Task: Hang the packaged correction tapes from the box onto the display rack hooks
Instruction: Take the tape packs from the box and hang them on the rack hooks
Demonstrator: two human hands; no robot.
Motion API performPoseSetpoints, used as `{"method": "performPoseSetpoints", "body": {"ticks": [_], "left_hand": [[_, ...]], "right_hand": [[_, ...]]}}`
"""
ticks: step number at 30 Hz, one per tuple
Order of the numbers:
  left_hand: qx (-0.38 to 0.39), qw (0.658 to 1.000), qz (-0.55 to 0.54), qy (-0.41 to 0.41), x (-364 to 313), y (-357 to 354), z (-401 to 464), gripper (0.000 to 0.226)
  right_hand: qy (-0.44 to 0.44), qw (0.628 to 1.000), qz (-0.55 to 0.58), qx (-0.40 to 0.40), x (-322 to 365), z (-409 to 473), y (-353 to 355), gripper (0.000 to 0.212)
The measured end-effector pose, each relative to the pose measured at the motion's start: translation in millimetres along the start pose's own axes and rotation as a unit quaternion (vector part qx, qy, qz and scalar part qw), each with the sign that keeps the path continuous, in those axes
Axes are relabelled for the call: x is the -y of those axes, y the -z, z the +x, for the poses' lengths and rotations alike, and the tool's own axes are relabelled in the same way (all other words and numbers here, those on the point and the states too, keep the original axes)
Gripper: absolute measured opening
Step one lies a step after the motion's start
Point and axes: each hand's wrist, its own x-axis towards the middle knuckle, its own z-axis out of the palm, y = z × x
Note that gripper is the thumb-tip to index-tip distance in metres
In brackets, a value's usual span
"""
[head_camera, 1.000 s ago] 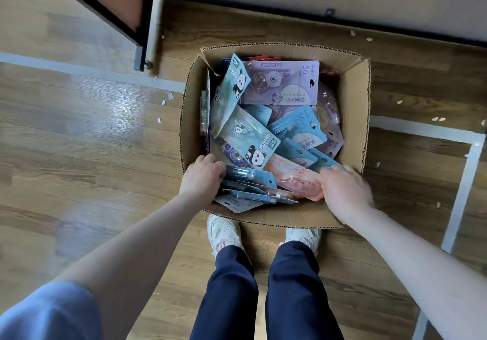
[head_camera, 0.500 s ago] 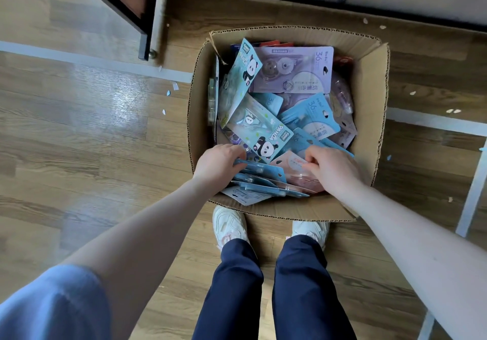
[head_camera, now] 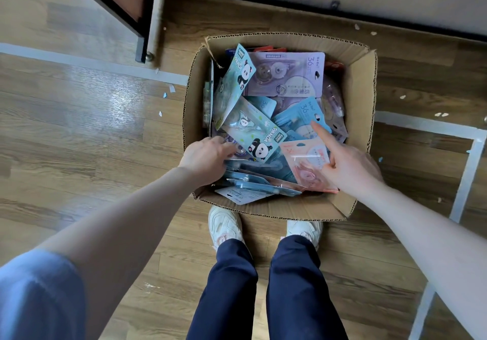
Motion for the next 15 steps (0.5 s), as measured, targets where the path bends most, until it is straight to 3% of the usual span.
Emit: {"method": "performPoseSetpoints", "body": {"ticks": [3, 6, 15], "left_hand": [[0.009, 1.0, 0.022, -0.005, -3, 1, 0, 0.023], [0.014, 0.999, 0.036, -0.03, -9, 4, -1, 0.027], [0.003, 0.996, 0.03, -0.084, -19, -6, -3, 0.043]], "right_hand": [[0.022, 0.999, -0.009, -0.026, -1, -4, -3, 0.092], [0.033, 0.999, -0.02, -0.03, -2, -2, -5, 0.088], [-0.022, 0.998, -0.038, -0.04, -4, 7, -4, 0.042]]}}
